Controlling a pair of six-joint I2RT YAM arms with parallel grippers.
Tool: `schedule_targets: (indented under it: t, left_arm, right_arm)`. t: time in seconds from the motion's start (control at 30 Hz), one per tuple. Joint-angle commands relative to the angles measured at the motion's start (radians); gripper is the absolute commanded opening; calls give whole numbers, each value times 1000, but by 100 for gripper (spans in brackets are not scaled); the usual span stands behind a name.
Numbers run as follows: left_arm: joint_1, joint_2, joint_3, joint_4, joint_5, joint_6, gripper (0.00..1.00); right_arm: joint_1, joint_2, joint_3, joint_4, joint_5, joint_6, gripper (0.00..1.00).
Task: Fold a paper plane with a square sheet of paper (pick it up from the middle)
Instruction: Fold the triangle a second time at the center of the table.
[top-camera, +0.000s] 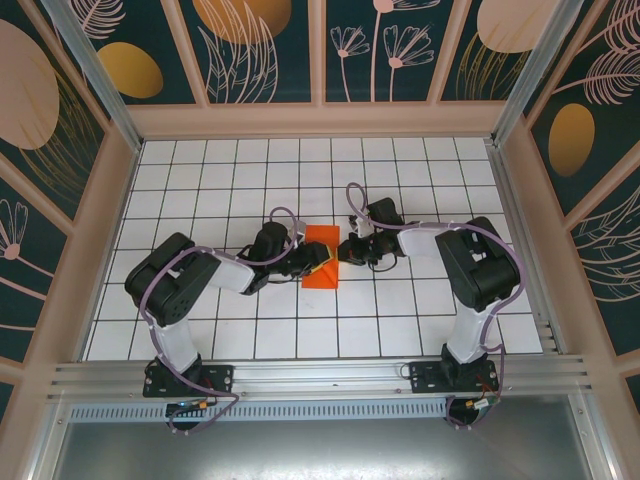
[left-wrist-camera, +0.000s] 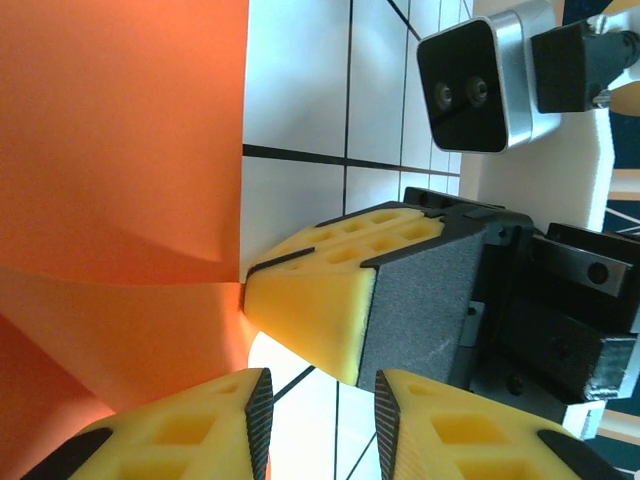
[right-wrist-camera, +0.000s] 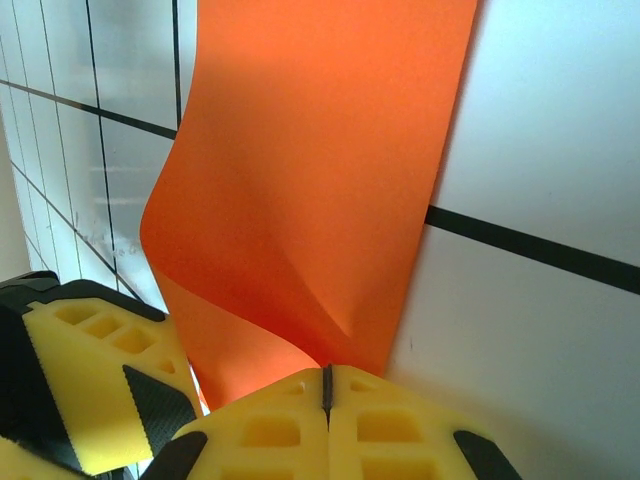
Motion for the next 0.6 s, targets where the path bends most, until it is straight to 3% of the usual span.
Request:
schedule_targets:
  t: [0.0, 0.57]
  left_arm:
    - [-6, 16, 27, -12, 15, 26, 35]
    - [-7, 40, 35, -27, 19, 28, 35]
  right_arm:
    - [-7, 26, 36, -19, 9, -33, 5]
    - [-10, 59, 72, -48, 20, -65, 5]
